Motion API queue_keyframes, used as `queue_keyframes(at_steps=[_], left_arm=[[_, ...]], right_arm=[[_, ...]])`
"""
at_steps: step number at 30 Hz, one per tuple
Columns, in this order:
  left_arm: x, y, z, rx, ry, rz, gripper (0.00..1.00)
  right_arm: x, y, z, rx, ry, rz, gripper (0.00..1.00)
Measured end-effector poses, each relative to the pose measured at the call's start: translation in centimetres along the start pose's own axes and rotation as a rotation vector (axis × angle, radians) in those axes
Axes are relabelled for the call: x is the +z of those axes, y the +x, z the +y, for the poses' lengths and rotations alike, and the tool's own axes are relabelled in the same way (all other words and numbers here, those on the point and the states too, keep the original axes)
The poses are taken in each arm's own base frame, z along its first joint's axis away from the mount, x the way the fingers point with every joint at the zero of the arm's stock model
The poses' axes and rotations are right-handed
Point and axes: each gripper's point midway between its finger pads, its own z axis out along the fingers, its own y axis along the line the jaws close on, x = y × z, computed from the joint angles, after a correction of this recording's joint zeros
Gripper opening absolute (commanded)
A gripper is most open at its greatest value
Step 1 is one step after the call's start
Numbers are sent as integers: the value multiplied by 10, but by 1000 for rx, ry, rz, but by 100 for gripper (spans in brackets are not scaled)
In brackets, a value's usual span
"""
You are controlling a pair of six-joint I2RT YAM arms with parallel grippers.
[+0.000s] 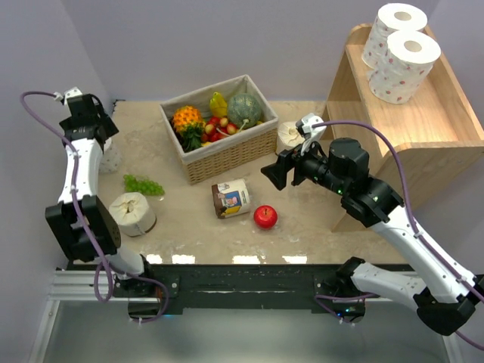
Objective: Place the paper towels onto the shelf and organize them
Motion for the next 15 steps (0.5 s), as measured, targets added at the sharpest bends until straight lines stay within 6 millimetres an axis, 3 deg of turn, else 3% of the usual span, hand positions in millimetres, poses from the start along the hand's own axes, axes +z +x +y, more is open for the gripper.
queue_keyframes(at_steps=[6,15], left_arm=[[42,30,-4,55,25,136,77],[81,10,-16,79,46,139,72]], right_arm=[[1,-2,5,11,-26,-8,80],[2,-1,4,11,-24,-5,80]])
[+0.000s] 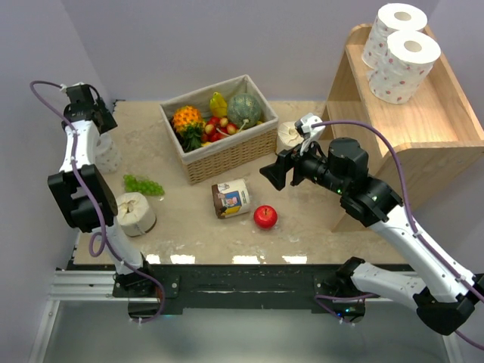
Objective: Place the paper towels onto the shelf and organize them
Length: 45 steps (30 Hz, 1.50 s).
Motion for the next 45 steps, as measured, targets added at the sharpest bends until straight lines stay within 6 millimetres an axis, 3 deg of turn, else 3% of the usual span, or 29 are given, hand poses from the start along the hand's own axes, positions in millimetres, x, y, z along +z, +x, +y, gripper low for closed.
queue_keyframes(at_steps=[5,14,24,28,32,37,42,45], left_arm=[[8,11,0,7,-5,34,69],[12,11,1,15,-9,32,66],[45,40,0,49,-22,114,66],[48,42,0,54,-23,119,59],[50,42,1,67,-22,115,42],[50,42,1,71,-22,115,31],[46,43,3,70,-28,121,29],[33,42,5,71,-33,125,29]], right_arm=[[0,0,-1,-3,4,-1,81],[3,6,-3,-6,8,16,81],[2,8,-2,-20,5,21,81],[2,8,-2,-22,3,20,81],[2,8,-2,-25,3,20,81],[2,8,-3,-29,4,20,81],[2,10,-4,-31,10,26,82],[3,11,-6,-32,21,30,83]])
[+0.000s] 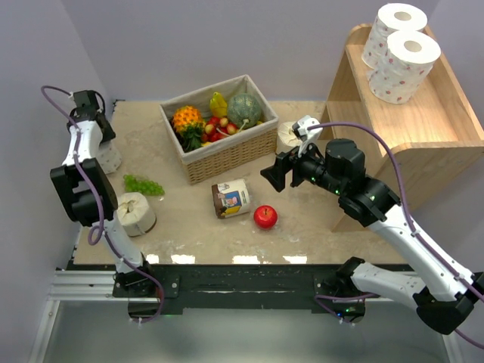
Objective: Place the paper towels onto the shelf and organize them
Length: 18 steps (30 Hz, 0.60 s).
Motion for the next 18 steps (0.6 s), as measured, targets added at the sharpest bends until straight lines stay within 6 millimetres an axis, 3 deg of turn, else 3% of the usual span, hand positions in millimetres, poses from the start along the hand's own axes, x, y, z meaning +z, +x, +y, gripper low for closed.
queue_keyframes(at_steps=[5,9,11,14,18], left_arm=[[-47,-19,1,4,-8,-63,29],[-108,-39,-19,26,39,-166,29],[-145,-43,-38,51,91,-221,29],[-192,-35,-65,95,191,-267,29],[-243,2,-93,180,309,-271,29]], right_arm=[[-4,0,-6,-6,35,5,83],[-11,-5,-9,-8,61,-9,84],[-17,-8,-8,-10,62,-26,84],[-28,-16,-5,-10,56,-61,84],[-43,-27,-3,-14,54,-100,85]])
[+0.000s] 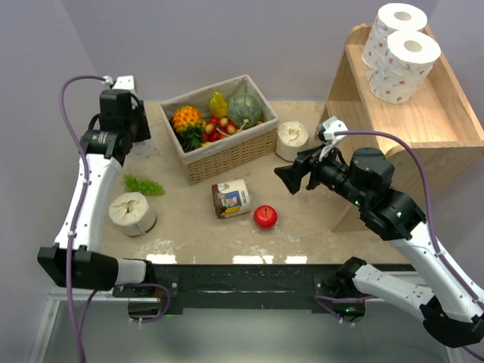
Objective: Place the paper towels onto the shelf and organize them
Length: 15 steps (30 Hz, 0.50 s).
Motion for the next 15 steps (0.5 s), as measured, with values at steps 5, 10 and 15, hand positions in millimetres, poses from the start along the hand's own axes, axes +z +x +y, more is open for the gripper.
queue_keyframes(at_steps=[5,10,15], left_arm=[[-42,46,-36,71,120,60,29],[-79,98,-52,115,214,145,27],[-106,133,-52,83,290,173,27]], right_arm=[[-10,2,-5,-1,29,13,85],[-14,11,-13,-4,73,49,85],[-18,12,-19,-8,110,52,86]])
